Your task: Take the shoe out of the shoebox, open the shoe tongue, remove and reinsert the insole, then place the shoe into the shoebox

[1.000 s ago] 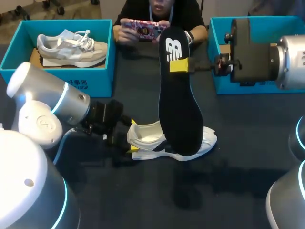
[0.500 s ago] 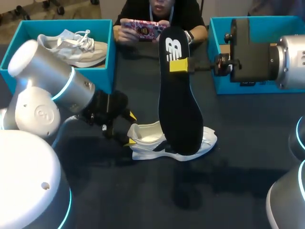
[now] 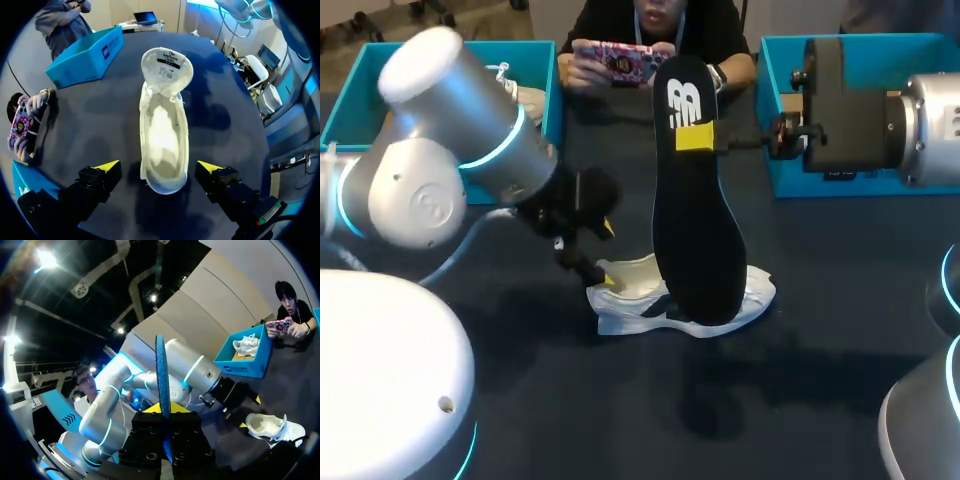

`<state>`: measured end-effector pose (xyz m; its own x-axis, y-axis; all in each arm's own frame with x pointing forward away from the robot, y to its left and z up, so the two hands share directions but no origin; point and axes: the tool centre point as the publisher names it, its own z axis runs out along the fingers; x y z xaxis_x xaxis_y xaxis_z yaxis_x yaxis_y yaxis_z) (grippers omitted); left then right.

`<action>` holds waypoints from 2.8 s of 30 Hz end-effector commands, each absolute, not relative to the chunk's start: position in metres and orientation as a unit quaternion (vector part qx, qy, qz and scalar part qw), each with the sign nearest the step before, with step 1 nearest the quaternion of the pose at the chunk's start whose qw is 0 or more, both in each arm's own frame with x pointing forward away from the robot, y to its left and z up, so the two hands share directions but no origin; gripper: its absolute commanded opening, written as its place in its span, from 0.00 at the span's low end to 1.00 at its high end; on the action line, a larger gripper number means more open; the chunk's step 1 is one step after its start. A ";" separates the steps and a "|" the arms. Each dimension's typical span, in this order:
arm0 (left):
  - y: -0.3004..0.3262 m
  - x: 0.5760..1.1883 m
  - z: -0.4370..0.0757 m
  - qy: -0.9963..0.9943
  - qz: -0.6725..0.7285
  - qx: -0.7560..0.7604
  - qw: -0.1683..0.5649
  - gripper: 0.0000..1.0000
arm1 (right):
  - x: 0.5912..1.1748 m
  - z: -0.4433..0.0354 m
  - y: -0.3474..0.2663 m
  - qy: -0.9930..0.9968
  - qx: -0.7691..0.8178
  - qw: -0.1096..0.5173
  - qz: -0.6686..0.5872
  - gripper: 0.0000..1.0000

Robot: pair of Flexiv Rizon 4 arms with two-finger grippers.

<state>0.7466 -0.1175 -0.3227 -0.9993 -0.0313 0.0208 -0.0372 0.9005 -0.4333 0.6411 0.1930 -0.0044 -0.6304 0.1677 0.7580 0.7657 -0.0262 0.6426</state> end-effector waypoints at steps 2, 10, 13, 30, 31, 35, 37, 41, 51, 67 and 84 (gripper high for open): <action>-0.123 0.749 -0.316 -0.995 0.100 0.014 0.005 1.00 | 0.643 -0.004 0.196 -0.655 -0.357 0.241 -0.621 0.00; -0.125 0.746 -0.318 -0.997 0.069 0.010 -0.013 1.00 | 0.643 -0.004 0.196 -0.655 -0.357 0.241 -0.621 0.00; -0.125 0.745 -0.318 -0.998 0.063 0.004 -0.016 1.00 | 0.643 -0.004 0.196 -0.655 -0.357 0.241 -0.621 0.00; -0.127 0.732 -0.319 -0.999 0.037 0.002 -0.007 1.00 | 0.643 -0.004 0.196 -0.655 -0.357 0.241 -0.621 0.00; -0.127 0.733 -0.320 -0.999 0.038 0.003 -0.007 1.00 | 0.643 -0.004 0.196 -0.655 -0.357 0.241 -0.621 0.00; -0.134 0.738 -0.327 -0.999 0.035 0.003 -0.001 1.00 | 0.643 -0.004 0.196 -0.655 -0.357 0.241 -0.621 0.00; -0.138 0.742 -0.331 -0.999 0.036 0.007 0.003 1.00 | 0.643 -0.004 0.196 -0.655 -0.357 0.241 -0.621 0.00; -0.147 0.752 -0.331 -0.999 0.046 0.009 0.007 1.00 | 0.643 -0.004 0.196 -0.655 -0.357 0.241 -0.621 0.00; -0.172 0.778 -0.338 -0.998 0.061 0.009 0.013 1.00 | 0.643 -0.004 0.196 -0.655 -0.357 0.241 -0.621 0.00; -0.206 0.783 -0.372 -0.997 0.059 0.005 0.042 0.62 | 0.643 -0.004 0.196 -0.655 -0.357 0.241 -0.621 0.00; -0.210 0.760 -0.388 -0.997 0.054 0.004 0.061 0.35 | 0.643 -0.004 0.196 -0.655 -0.357 0.241 -0.621 0.00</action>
